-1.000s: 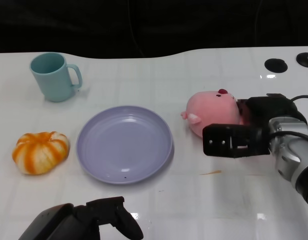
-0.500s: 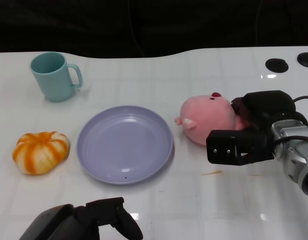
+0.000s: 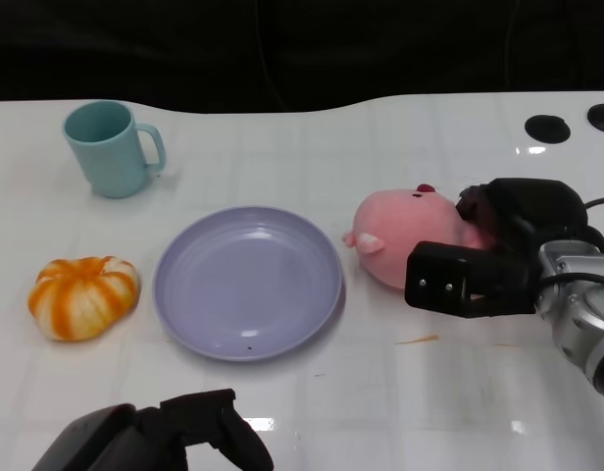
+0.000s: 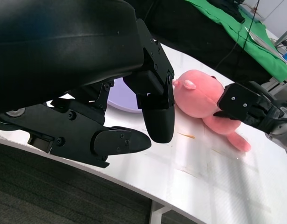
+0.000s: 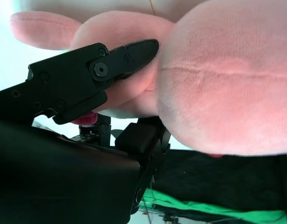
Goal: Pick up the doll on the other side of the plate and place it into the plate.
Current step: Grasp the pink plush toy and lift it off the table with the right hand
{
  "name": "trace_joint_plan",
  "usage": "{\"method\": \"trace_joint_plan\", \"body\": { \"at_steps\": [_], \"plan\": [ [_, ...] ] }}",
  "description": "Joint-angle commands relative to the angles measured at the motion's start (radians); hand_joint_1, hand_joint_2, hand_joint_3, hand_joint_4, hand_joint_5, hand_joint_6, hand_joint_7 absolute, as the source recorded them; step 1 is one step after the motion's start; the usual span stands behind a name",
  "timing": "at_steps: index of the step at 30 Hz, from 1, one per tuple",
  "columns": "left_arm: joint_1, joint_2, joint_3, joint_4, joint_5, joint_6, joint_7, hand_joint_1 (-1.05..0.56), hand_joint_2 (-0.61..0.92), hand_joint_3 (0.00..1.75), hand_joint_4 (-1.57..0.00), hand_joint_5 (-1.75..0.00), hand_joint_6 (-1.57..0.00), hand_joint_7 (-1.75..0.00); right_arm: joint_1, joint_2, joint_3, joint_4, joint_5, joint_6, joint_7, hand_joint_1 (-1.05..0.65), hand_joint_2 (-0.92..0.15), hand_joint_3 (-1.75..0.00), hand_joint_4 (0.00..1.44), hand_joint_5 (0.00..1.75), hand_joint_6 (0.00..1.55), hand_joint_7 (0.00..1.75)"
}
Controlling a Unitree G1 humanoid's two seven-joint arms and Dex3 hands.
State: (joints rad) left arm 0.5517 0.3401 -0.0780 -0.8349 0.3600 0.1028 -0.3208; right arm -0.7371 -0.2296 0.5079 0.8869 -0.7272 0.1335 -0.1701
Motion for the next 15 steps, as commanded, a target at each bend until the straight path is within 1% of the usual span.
{"method": "trace_joint_plan", "body": {
  "at_steps": [1,2,3,4,6,8,11,15],
  "plan": [
    [0.003,0.017,0.002,-0.025,-0.006,-0.012,-0.017,-0.29,0.92,0.41,-0.63,-1.70,-0.67,-0.98,0.041,-0.024,-0.041,-0.053,0.029,0.009,-0.014,-0.31,-0.92,-0.31,0.82,1.75,0.77,1.19],
    [0.002,0.018,0.002,-0.025,-0.007,-0.013,-0.017,-0.29,0.92,0.41,-0.63,-1.70,-0.67,-0.98,0.051,-0.027,-0.051,-0.070,0.034,0.007,-0.022,-0.31,-0.91,-0.32,0.82,1.75,0.76,1.26],
    [0.002,0.019,0.003,-0.022,-0.010,-0.017,-0.017,-0.29,0.92,0.40,-0.64,-1.70,-0.67,-0.98,0.064,-0.029,-0.065,-0.086,0.043,-0.002,-0.033,-0.30,-0.88,-0.36,0.85,1.75,0.73,1.43],
    [0.003,0.020,0.004,-0.020,-0.011,-0.020,-0.016,-0.28,0.92,0.40,-0.64,-1.71,-0.67,-0.98,0.076,-0.033,-0.079,-0.101,0.053,-0.016,-0.044,-0.29,-0.84,-0.44,0.87,1.75,0.72,1.52],
    [0.003,0.021,0.005,-0.017,-0.013,-0.023,-0.015,-0.28,0.92,0.40,-0.65,-1.71,-0.67,-0.98,0.098,-0.042,-0.100,-0.130,0.066,-0.032,-0.059,-0.27,-0.69,-0.73,0.90,1.75,0.70,1.67],
    [0.001,0.024,0.005,-0.018,-0.012,-0.023,-0.016,-0.28,0.92,0.40,-0.65,-1.73,-0.68,-0.97,0.113,-0.049,-0.110,-0.152,0.070,-0.042,-0.071,-0.27,-0.62,-0.84,0.92,1.75,0.67,1.72],
    [-0.002,0.025,0.005,-0.013,-0.013,-0.026,-0.013,-0.28,0.92,0.40,-0.64,-1.72,-0.68,-0.97,0.133,-0.055,-0.131,-0.177,0.080,-0.068,-0.089,-0.25,-0.60,-0.87,0.92,1.75,0.67,1.74],
    [-0.005,0.028,0.003,-0.012,-0.010,-0.022,-0.015,-0.28,0.92,0.40,-0.63,-1.72,-0.68,-0.97,0.153,-0.051,-0.158,-0.207,0.094,-0.077,-0.109,-0.24,-0.58,-0.90,0.94,1.75,0.69,1.75]
  ]
}}
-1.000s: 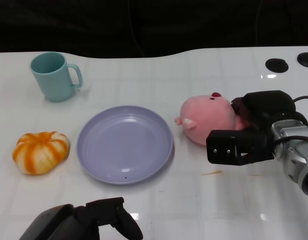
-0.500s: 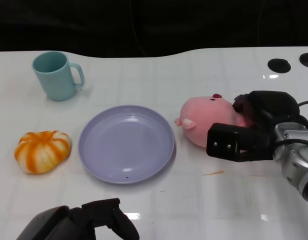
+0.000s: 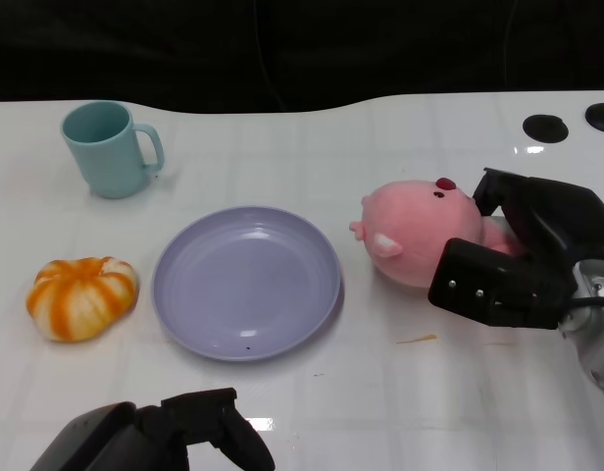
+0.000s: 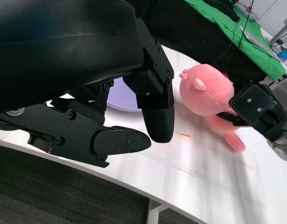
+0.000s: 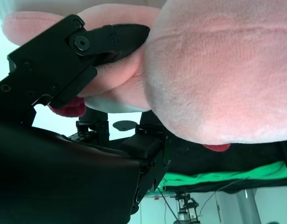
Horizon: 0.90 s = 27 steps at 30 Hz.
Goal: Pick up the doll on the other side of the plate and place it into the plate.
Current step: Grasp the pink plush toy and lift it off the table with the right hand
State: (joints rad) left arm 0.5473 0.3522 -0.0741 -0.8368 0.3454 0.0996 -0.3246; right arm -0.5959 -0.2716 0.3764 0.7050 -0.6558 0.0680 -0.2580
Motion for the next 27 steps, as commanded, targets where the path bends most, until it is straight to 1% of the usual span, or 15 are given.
{"method": "trace_joint_plan", "body": {
  "at_steps": [1,3,5,9,12,18,21,23,26,27],
  "plan": [
    [-0.001,0.016,-0.002,-0.008,0.006,-0.020,-0.010,-0.28,0.92,0.40,-0.63,-1.72,-0.68,-0.97,0.015,-0.006,-0.035,-0.035,0.027,-0.009,-0.020,-0.24,-0.58,-0.91,0.94,1.75,0.69,1.75],
    [-0.003,0.016,-0.005,-0.003,0.009,-0.021,-0.008,-0.28,0.92,0.41,-0.63,-1.72,-0.68,-0.97,0.018,-0.003,-0.046,-0.056,0.037,-0.010,-0.015,-0.24,-0.56,-0.92,0.93,1.75,0.69,1.75],
    [-0.006,0.016,-0.008,0.000,0.013,-0.024,-0.005,-0.28,0.92,0.41,-0.63,-1.72,-0.68,-0.97,0.018,0.000,-0.057,-0.081,0.053,-0.014,-0.004,-0.22,-0.54,-0.97,0.92,1.75,0.70,1.75],
    [-0.011,0.014,-0.019,0.007,0.023,-0.027,-0.002,-0.28,0.92,0.40,-0.63,-1.72,-0.68,-0.96,0.006,0.013,-0.069,-0.147,0.085,-0.031,0.032,-0.23,-0.44,-1.23,0.95,1.75,0.74,1.75],
    [-0.015,0.009,-0.030,0.006,0.031,-0.019,0.000,-0.28,0.92,0.40,-0.63,-1.72,-0.68,-0.96,-0.014,0.029,-0.061,-0.189,0.089,-0.024,0.063,-0.22,-0.40,-1.30,0.95,1.75,0.75,1.75],
    [-0.027,-0.001,-0.053,0.008,0.048,-0.015,0.004,-0.27,0.92,0.39,-0.64,-1.73,-0.69,-0.96,-0.063,0.083,-0.039,-0.216,0.075,0.015,0.127,-0.22,-0.37,-1.34,0.97,1.75,0.75,1.75],
    [-0.030,-0.008,-0.061,0.010,0.053,-0.014,0.005,-0.26,0.92,0.39,-0.64,-1.73,-0.69,-0.96,-0.088,0.110,-0.029,-0.207,0.071,0.018,0.137,-0.22,-0.35,-1.36,0.92,1.75,0.74,1.75],
    [-0.032,-0.013,-0.066,0.012,0.054,-0.011,0.007,-0.26,0.92,0.39,-0.64,-1.73,-0.69,-0.96,-0.112,0.138,-0.019,-0.189,0.073,0.008,0.135,-0.23,-0.34,-1.36,0.93,1.75,0.74,1.74],
    [-0.034,-0.017,-0.073,0.011,0.061,-0.005,0.007,-0.26,0.92,0.40,-0.65,-1.74,-0.69,-0.97,-0.149,0.179,-0.002,-0.154,0.074,0.014,0.137,-0.23,-0.36,-1.35,0.96,1.75,0.74,1.74],
    [-0.034,-0.018,-0.076,0.010,0.064,-0.002,0.007,-0.26,0.92,0.40,-0.65,-1.74,-0.69,-0.97,-0.164,0.194,0.005,-0.140,0.071,0.024,0.143,-0.23,-0.38,-1.31,0.96,1.75,0.72,1.73]
  ]
}}
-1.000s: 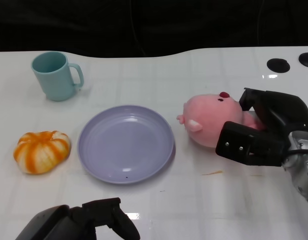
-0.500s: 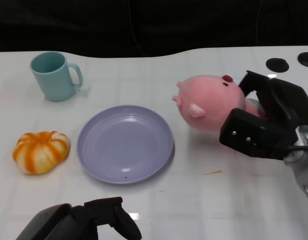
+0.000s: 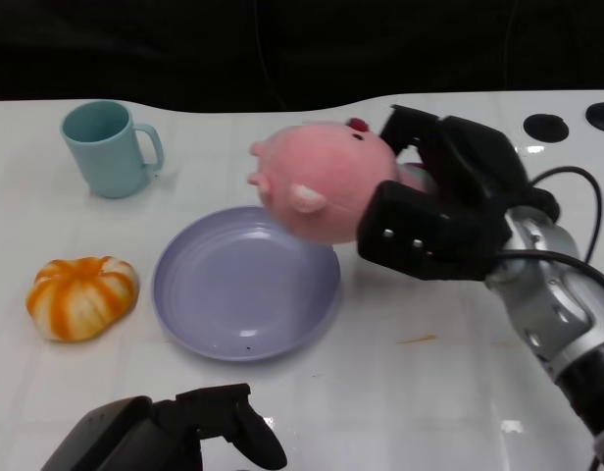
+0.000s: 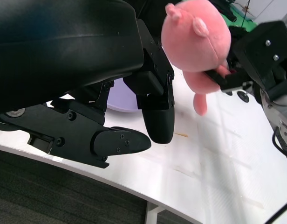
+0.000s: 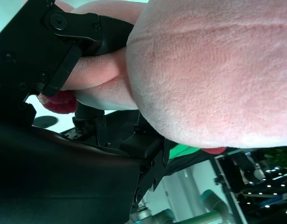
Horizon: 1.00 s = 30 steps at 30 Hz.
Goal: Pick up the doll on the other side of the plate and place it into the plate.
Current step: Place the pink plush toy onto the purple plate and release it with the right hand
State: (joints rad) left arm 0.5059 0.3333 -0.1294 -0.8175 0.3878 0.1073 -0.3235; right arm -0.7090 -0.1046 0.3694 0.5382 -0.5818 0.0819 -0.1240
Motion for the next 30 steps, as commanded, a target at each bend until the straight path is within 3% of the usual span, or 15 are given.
{"method": "trace_joint_plan", "body": {
  "at_steps": [1,6,9,12,13,16,17,18,20,21,22,23,25,28,30],
  "plan": [
    [0.006,0.001,-0.024,-0.012,0.026,-0.007,0.005,-0.26,0.92,0.40,-0.65,-1.74,-0.69,-0.97,-0.069,0.045,0.022,0.044,-0.009,0.022,0.014,-0.23,-0.38,-1.29,0.96,1.75,0.71,1.72],
    [0.005,-0.003,-0.040,-0.020,0.040,0.004,0.006,-0.26,0.92,0.40,-0.64,-1.75,-0.68,-0.97,-0.133,0.121,0.059,0.140,-0.031,0.052,-0.002,-0.24,-0.42,-1.15,0.95,1.75,0.70,1.61],
    [0.004,-0.009,-0.050,-0.029,0.056,0.015,0.004,-0.27,0.92,0.40,-0.63,-1.75,-0.68,-0.98,-0.172,0.165,0.072,0.212,-0.032,0.073,-0.013,-0.25,-0.48,-1.05,0.94,1.75,0.62,1.72],
    [0.003,-0.014,-0.058,-0.037,0.067,0.023,0.002,-0.26,0.92,0.39,-0.63,-1.75,-0.68,-0.98,-0.202,0.198,0.079,0.275,-0.032,0.088,-0.020,-0.25,-0.59,-0.80,0.89,1.75,0.70,1.39],
    [0.003,-0.015,-0.061,-0.038,0.069,0.024,0.002,-0.26,0.92,0.39,-0.63,-1.75,-0.68,-0.98,-0.209,0.207,0.078,0.292,-0.030,0.093,-0.025,-0.25,-0.65,-0.66,0.85,1.75,0.77,1.14],
    [0.001,-0.020,-0.067,-0.040,0.073,0.028,0.003,-0.27,0.92,0.39,-0.63,-1.75,-0.67,-0.99,-0.227,0.231,0.076,0.334,-0.025,0.109,-0.033,-0.24,-0.74,-0.46,0.89,1.75,0.68,1.51],
    [0.001,-0.021,-0.068,-0.041,0.074,0.029,0.003,-0.26,0.92,0.39,-0.63,-1.75,-0.67,-0.99,-0.231,0.236,0.075,0.343,-0.023,0.113,-0.034,-0.23,-0.74,-0.45,0.89,1.75,0.67,1.53],
    [0.000,-0.022,-0.069,-0.042,0.074,0.031,0.003,-0.26,0.92,0.39,-0.63,-1.75,-0.67,-0.99,-0.234,0.241,0.075,0.350,-0.022,0.115,-0.038,-0.22,-0.74,-0.45,0.89,1.75,0.68,1.47],
    [-0.002,-0.024,-0.071,-0.043,0.074,0.035,0.002,-0.26,0.92,0.39,-0.63,-1.75,-0.67,-0.99,-0.235,0.248,0.078,0.359,-0.022,0.114,-0.047,-0.25,-0.74,-0.34,0.86,1.75,0.78,1.02],
    [-0.003,-0.024,-0.071,-0.043,0.073,0.038,0.002,-0.26,0.92,0.39,-0.63,-1.75,-0.67,-0.99,-0.232,0.248,0.081,0.353,-0.021,0.117,-0.034,-0.25,-0.74,-0.30,0.85,1.75,0.80,0.90],
    [-0.004,-0.024,-0.070,-0.042,0.071,0.038,0.001,-0.27,0.92,0.39,-0.64,-1.75,-0.67,-0.99,-0.229,0.245,0.084,0.342,-0.018,0.123,-0.008,-0.28,-0.77,-0.24,0.73,1.61,0.73,0.68],
    [-0.005,-0.023,-0.068,-0.040,0.069,0.037,0.001,-0.27,0.92,0.39,-0.64,-1.75,-0.67,-0.99,-0.227,0.242,0.087,0.332,-0.017,0.130,0.015,-0.34,-0.84,-0.14,0.56,1.21,0.66,0.42],
    [-0.006,-0.021,-0.066,-0.038,0.067,0.034,0.001,-0.27,0.92,0.39,-0.64,-1.75,-0.67,-0.99,-0.224,0.229,0.108,0.316,-0.027,0.137,0.058,-0.47,-0.90,-0.10,0.39,0.79,0.57,0.17],
    [-0.007,-0.019,-0.067,-0.038,0.071,0.037,-0.001,-0.27,0.92,0.40,-0.64,-1.75,-0.67,-0.99,-0.214,0.211,0.131,0.274,-0.028,0.150,0.133,-0.59,-0.92,-0.19,0.25,0.54,0.45,0.03],
    [-0.008,-0.019,-0.066,-0.036,0.071,0.034,0.001,-0.27,0.92,0.40,-0.64,-1.75,-0.68,-0.99,-0.200,0.199,0.136,0.237,-0.022,0.148,0.174,-0.63,-0.92,-0.21,0.22,0.51,0.41,0.01]
  ]
}}
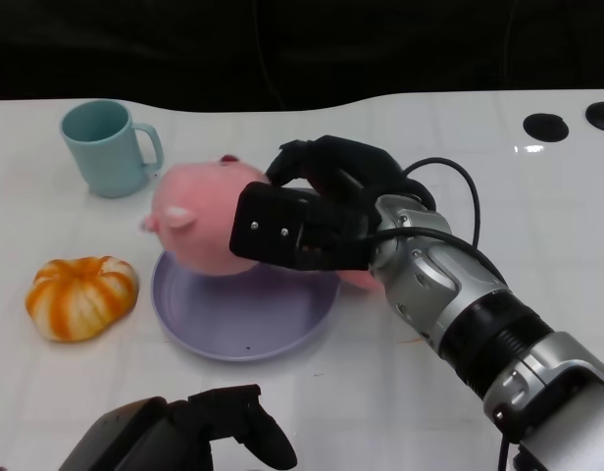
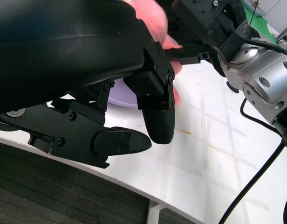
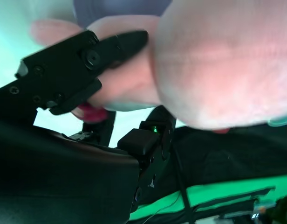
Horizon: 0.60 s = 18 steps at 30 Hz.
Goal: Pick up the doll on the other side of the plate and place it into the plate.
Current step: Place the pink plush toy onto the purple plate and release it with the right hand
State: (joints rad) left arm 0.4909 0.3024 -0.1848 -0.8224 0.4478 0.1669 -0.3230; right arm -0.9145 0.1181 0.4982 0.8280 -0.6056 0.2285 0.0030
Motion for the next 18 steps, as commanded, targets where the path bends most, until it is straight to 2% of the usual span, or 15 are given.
{"method": "trace_joint_plan", "body": {
  "at_steps": [1,5,11,18],
  "plan": [
    [0.007,0.012,-0.010,-0.030,0.011,-0.026,0.001,-0.27,0.92,0.39,-0.64,-1.75,-0.68,-0.99,0.013,-0.031,0.009,-0.074,0.006,-0.002,0.067,-0.64,-0.92,-0.22,0.20,0.49,0.39,0.00],
    [0.005,0.012,-0.012,-0.027,0.012,-0.024,0.000,-0.27,0.92,0.39,-0.64,-1.75,-0.67,-0.99,0.046,-0.063,0.014,-0.183,0.019,0.015,0.160,-0.67,-0.92,-0.25,0.14,0.47,0.34,0.00],
    [-0.002,0.010,-0.018,-0.019,0.019,-0.029,0.004,-0.27,0.92,0.39,-0.63,-1.75,-0.68,-0.99,0.091,-0.111,0.002,-0.341,0.022,0.057,0.246,-0.70,-0.92,-0.26,0.12,0.45,0.33,0.00],
    [-0.009,0.011,-0.020,-0.012,0.017,-0.029,0.004,-0.28,0.92,0.38,-0.64,-1.75,-0.68,-0.99,0.215,-0.187,-0.060,-0.568,0.095,0.026,0.306,-0.65,-0.92,-0.25,0.13,0.48,0.37,0.02]
  ]
}}
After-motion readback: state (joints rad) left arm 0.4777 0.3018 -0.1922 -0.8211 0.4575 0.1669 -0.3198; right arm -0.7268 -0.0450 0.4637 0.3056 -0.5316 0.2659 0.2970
